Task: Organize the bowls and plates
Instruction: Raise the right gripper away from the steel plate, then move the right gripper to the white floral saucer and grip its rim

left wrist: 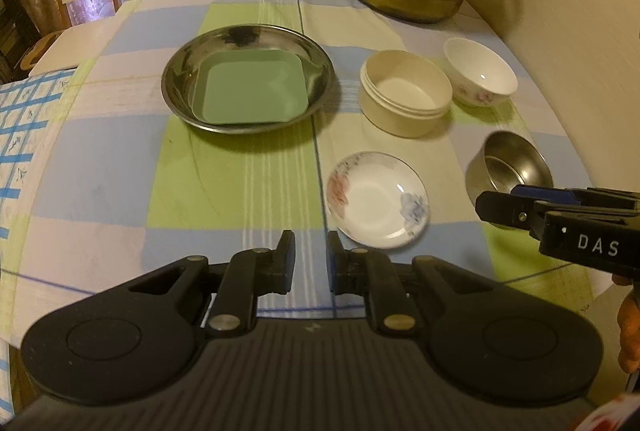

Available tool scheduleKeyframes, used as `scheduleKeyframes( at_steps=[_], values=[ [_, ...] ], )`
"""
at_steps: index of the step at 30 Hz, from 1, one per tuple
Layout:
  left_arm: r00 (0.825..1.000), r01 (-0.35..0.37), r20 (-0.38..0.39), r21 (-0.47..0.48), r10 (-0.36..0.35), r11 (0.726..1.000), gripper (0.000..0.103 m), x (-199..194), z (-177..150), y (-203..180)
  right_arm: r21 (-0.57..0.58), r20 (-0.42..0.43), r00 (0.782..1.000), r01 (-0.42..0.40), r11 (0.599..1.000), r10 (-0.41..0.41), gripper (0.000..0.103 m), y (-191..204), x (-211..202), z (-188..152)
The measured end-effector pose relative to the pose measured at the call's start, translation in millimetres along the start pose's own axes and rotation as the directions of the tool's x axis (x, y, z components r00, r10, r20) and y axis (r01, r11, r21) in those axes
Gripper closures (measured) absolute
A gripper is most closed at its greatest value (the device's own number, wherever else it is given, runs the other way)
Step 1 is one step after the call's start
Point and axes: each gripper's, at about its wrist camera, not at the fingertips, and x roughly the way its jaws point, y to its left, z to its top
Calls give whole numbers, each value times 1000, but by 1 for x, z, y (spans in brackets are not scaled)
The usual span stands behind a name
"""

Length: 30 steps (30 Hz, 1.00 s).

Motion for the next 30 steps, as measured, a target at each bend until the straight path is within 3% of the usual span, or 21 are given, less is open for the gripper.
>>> scheduleKeyframes(
  at_steps=[14, 21, 30],
  values=[
    [1000, -11, 18, -5, 11, 1000, 89, -15, -25, -33, -13, -12, 1000, 1, 1000, -1, 58, -14, -18, -27],
    [1000, 14, -5, -14, -14, 1000, 89, -10, -31, -29, -3, -19, 1000, 8, 1000, -8, 58, -13, -14, -30],
    [997, 73, -4, 35, -73, 997, 89, 12, -13, -12, 39, -16, 998, 54, 998, -53, 58, -7, 7, -21]
  ],
)
